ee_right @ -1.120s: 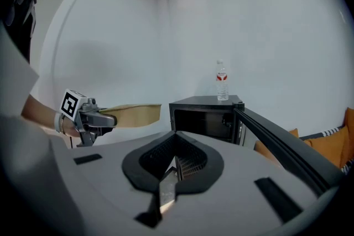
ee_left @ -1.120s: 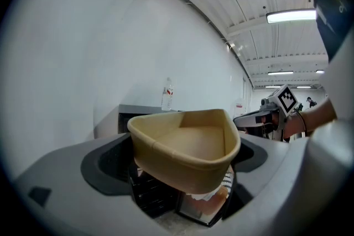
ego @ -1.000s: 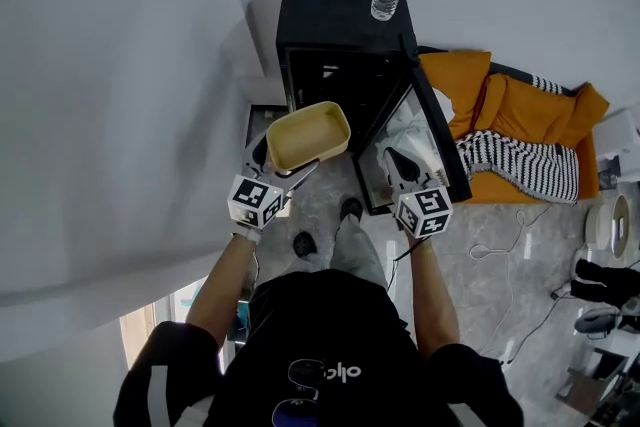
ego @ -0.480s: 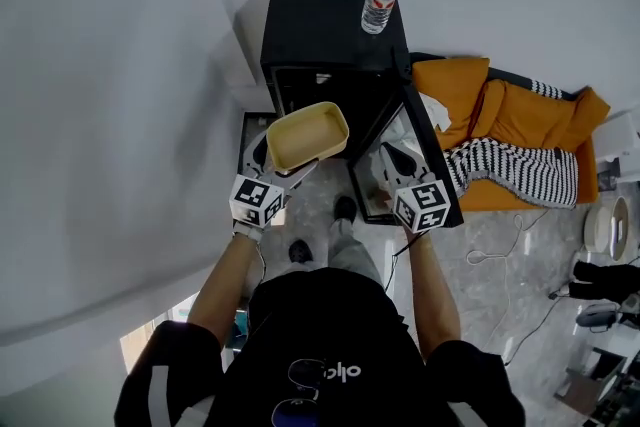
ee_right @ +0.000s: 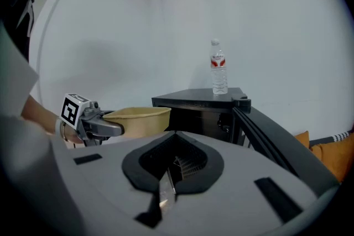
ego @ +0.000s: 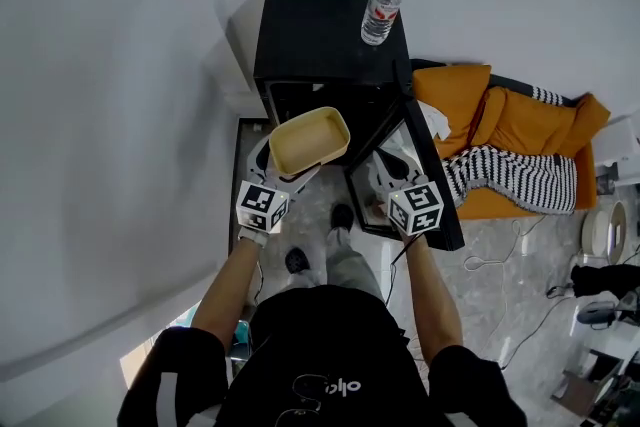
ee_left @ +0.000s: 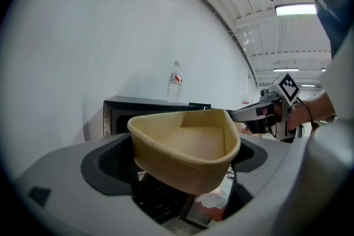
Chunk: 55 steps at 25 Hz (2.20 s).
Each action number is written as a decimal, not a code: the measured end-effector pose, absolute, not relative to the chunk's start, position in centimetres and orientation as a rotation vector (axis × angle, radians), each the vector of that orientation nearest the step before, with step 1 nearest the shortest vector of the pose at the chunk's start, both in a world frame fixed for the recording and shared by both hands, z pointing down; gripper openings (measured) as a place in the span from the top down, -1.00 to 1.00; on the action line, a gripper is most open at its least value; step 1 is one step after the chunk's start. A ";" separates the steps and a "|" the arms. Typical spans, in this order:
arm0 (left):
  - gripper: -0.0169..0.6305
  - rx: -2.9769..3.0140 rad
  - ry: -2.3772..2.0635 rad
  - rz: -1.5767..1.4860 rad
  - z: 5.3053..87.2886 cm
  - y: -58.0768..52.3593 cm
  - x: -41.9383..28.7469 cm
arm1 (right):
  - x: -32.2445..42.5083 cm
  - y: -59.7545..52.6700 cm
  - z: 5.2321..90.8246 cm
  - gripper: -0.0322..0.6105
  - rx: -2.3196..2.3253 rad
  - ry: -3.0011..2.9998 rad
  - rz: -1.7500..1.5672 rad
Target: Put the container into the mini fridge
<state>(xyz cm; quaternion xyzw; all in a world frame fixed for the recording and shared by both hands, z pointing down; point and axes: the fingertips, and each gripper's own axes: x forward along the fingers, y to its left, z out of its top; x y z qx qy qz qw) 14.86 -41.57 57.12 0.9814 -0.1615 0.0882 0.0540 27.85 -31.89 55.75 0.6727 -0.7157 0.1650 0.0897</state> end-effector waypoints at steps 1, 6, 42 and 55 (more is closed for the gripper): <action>-0.69 2.981 -0.493 0.268 57.4 -41.7 15.1 | 27.9 -32.2 56.1 0.88 1.997 -2.127 0.494; -0.69 2.961 -0.525 0.278 59.1 -42.7 15.9 | 27.7 -33.7 57.9 0.88 1.974 -2.131 0.525; -0.69 2.907 -0.701 0.343 70.1 -52.8 24.9 | 32.3 -43.5 68.6 0.88 1.933 -2.137 0.669; -0.69 2.917 -0.763 0.373 70.5 -55.1 28.1 | 33.0 -45.2 70.0 0.88 1.921 -2.147 0.707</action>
